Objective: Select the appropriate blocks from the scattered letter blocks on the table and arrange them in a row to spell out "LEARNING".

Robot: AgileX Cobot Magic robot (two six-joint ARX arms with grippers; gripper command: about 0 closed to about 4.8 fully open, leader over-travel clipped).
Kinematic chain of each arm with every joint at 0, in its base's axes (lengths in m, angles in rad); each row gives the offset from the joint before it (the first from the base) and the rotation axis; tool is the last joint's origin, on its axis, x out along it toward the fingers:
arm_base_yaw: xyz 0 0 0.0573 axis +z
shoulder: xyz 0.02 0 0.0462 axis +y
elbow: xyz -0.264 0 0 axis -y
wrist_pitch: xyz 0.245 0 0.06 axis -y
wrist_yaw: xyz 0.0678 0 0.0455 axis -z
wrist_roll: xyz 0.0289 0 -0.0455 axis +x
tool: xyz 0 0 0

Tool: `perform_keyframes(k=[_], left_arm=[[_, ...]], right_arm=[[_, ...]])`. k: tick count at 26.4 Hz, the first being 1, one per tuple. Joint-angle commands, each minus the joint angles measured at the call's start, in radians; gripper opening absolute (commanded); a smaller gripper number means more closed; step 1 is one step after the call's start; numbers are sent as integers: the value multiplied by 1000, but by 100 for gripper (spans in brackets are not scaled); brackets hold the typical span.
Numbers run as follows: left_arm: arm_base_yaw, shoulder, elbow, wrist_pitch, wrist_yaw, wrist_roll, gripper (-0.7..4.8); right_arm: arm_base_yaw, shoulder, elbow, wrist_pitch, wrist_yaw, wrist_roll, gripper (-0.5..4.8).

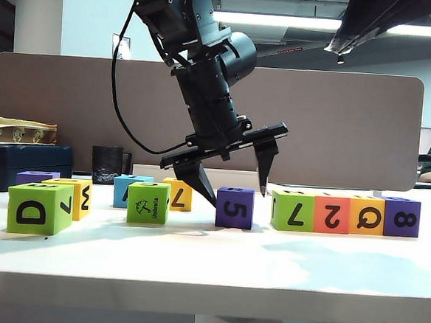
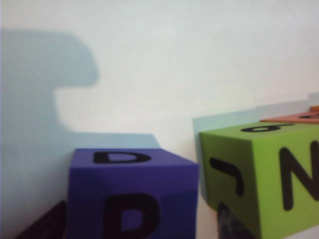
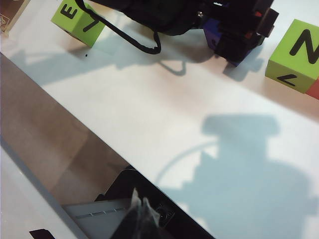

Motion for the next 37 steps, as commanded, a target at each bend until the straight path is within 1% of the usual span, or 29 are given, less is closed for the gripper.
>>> perform_keyframes(k=[1, 3, 6, 9, 11, 12, 13, 14, 18, 20, 23, 24, 26, 27, 32, 33, 35, 36, 37], left_arm=[[14, -25, 5, -19, 4, 7, 375], [23, -35, 5, -45, 0, 15, 375], [55, -61, 5, -73, 0, 53, 375], [83, -93, 5, -80, 2, 61, 375], [113, -129, 5, -89, 3, 121, 374], [134, -154, 5, -99, -2, 174, 373], [147, -169, 5, -108, -5, 200, 373], [164, -190, 5, -121, -8, 250, 373], [211, -234, 5, -184, -12, 355, 372], [232, -253, 5, -264, -38, 480, 372], [241, -259, 5, -323, -64, 563, 372], [241, -259, 5, -344, -83, 593, 372], [241, -260, 5, -395, -159, 652, 371], [241, -260, 5, -420, -226, 682, 371], [249, -261, 5, -460, -315, 725, 363], [256, -261, 5, -465, -309, 725, 363], [279, -264, 5, -470, -246, 721, 363], [301, -267, 5, -467, -180, 707, 363], [317, -269, 5, -464, -137, 689, 363]], right_arm=[[2, -3, 4, 8, -1, -3, -1], [2, -3, 4, 9, -2, -3, -1], [2, -3, 4, 9, -1, -3, -1], [2, -3, 4, 9, -1, -3, -1], [2, -3, 4, 8, -2, -3, -1], [2, -3, 4, 9, -2, -3, -1], [2, -3, 4, 9, -2, -3, -1], [2, -3, 4, 9, -2, -3, -1], [2, -3, 4, 9, -1, -3, -1], [2, -3, 4, 9, -2, -3, -1], [2, -3, 4, 13, -2, -3, -1], [2, -3, 4, 13, -2, -3, -1], [2, -3, 4, 13, -2, -3, -1], [2, -3, 4, 13, -2, -3, -1], [2, -3, 4, 13, -2, -3, -1], [2, -3, 4, 13, -2, -3, -1], [2, -3, 4, 13, -2, -2, -1], [2, -3, 4, 13, -2, -2, -1], [2, -3, 4, 13, -2, -2, -1]])
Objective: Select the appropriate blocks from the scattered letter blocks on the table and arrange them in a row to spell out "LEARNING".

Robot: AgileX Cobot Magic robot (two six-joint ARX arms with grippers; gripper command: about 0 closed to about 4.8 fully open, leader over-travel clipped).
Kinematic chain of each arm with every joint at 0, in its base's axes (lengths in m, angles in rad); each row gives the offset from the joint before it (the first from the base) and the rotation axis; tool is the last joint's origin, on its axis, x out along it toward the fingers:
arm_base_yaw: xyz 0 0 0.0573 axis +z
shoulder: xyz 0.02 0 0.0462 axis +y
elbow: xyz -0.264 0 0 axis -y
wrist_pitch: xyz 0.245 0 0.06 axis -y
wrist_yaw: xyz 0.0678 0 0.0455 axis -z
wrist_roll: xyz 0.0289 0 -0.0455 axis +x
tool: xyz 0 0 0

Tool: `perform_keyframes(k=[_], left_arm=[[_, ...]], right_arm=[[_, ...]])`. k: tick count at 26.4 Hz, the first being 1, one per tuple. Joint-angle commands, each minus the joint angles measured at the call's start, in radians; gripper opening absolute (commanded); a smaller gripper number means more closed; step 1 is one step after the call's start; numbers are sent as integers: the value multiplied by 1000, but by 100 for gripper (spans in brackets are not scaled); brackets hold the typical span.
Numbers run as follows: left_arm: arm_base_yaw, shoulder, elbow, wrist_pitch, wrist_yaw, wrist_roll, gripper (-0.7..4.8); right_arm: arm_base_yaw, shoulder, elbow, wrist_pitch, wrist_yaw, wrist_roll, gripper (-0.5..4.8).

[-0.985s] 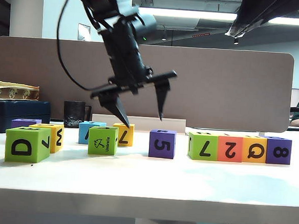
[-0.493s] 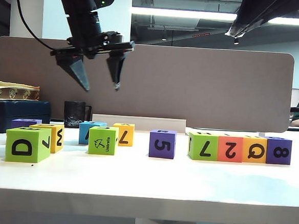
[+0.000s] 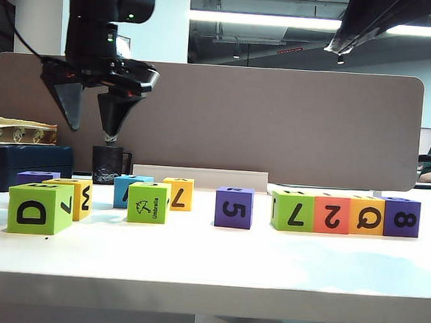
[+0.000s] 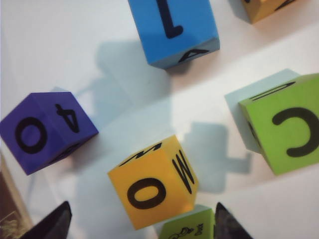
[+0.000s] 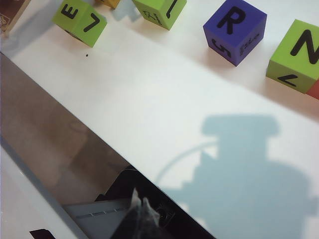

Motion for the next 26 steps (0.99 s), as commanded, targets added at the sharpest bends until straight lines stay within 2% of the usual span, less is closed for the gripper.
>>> perform_keyframes(k=[1, 4, 9, 18, 22, 26], left_arm=[[65, -18, 3, 10, 184, -55, 363], [134, -20, 3, 8, 280, -81, 363], [215, -20, 3, 11, 290, -92, 363], [224, -20, 3, -63, 303, -64, 363], [223, -20, 3, -122, 369, -75, 363], [207, -20, 3, -94, 471, -93, 363]], right_arm=[[2, -3, 5, 12, -2, -2, -1], [2, -3, 5, 14, -2, -2, -1], [2, -3, 5, 29, -2, -2, -1], [2, -3, 5, 38, -2, -2, -1], [2, -3, 5, 44, -2, -2, -1], [2, -3, 5, 50, -2, -2, -1]])
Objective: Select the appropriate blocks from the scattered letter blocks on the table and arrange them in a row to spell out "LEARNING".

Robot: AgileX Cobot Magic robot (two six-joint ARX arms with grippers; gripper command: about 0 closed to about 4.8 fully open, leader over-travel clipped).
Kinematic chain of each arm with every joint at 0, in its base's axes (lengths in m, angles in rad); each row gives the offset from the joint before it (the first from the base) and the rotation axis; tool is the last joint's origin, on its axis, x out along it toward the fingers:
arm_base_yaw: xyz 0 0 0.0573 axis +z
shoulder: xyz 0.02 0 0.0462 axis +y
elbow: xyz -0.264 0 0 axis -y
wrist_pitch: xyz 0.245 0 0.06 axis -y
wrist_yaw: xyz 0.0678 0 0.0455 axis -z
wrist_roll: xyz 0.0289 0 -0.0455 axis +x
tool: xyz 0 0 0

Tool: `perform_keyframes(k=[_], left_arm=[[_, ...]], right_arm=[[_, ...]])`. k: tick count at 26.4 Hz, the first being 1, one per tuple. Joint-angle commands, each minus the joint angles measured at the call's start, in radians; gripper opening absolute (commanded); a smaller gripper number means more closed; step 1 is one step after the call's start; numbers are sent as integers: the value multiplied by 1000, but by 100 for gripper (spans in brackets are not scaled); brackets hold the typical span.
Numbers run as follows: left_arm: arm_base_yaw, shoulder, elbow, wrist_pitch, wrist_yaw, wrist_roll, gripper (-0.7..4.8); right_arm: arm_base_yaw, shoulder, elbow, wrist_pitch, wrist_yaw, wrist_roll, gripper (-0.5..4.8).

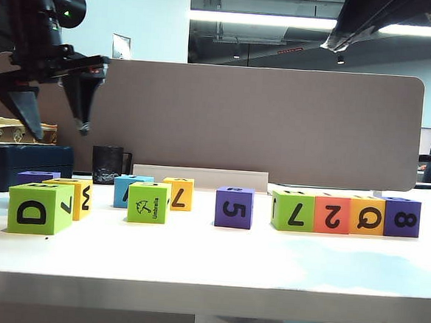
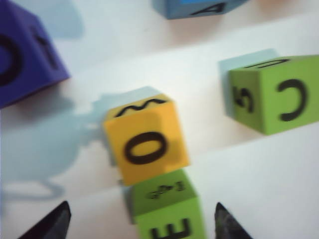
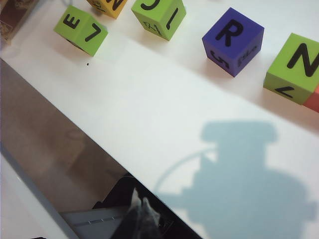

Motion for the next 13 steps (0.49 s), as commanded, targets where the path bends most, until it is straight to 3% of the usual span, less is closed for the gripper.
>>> perform_keyframes(k=[1, 7, 13], left_arm=[[-16, -6, 3, 42, 61, -8, 363], [-16, -2, 2, 91, -80, -50, 363], [-16, -2, 2, 109, -74, -49, 363]], right_arm=[[2, -3, 5, 19, -2, -2, -1], [2, -3, 5, 15, -2, -2, -1], [2, -3, 5, 20, -2, -2, -1]])
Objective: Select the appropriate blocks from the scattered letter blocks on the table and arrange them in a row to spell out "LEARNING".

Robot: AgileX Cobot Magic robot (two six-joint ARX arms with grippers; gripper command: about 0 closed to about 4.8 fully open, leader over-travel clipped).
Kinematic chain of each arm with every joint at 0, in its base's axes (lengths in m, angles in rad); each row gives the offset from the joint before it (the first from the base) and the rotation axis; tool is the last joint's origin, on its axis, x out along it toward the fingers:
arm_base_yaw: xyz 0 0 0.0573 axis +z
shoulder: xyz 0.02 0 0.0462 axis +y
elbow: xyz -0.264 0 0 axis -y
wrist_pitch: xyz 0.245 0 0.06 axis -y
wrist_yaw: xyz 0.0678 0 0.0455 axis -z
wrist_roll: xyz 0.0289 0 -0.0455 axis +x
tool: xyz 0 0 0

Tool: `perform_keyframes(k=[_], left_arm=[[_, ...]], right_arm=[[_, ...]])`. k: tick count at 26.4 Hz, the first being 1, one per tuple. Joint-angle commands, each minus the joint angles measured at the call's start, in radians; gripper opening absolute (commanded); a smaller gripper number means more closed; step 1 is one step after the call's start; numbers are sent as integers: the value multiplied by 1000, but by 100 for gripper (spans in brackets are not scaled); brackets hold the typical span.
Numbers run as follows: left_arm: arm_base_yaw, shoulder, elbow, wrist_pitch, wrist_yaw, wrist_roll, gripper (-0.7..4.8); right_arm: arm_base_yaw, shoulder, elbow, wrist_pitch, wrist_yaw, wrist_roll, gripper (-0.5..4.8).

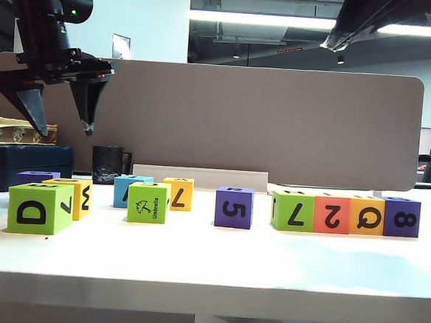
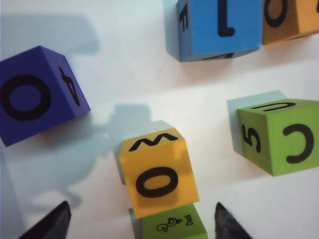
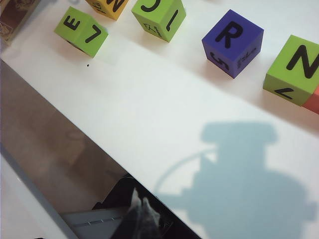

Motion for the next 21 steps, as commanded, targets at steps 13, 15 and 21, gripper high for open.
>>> perform_keyframes(k=[13, 15, 21], left_arm=[[-132, 2, 2, 65, 70, 8, 363], [-167, 3, 2, 66, 46, -3, 363], [-218, 77, -3, 83, 2, -134, 363]], right_arm=[[2, -3, 5, 35, -2, -2, -1], [2, -3, 5, 39, -2, -2, -1], [2, -3, 5, 39, -2, -2, -1]])
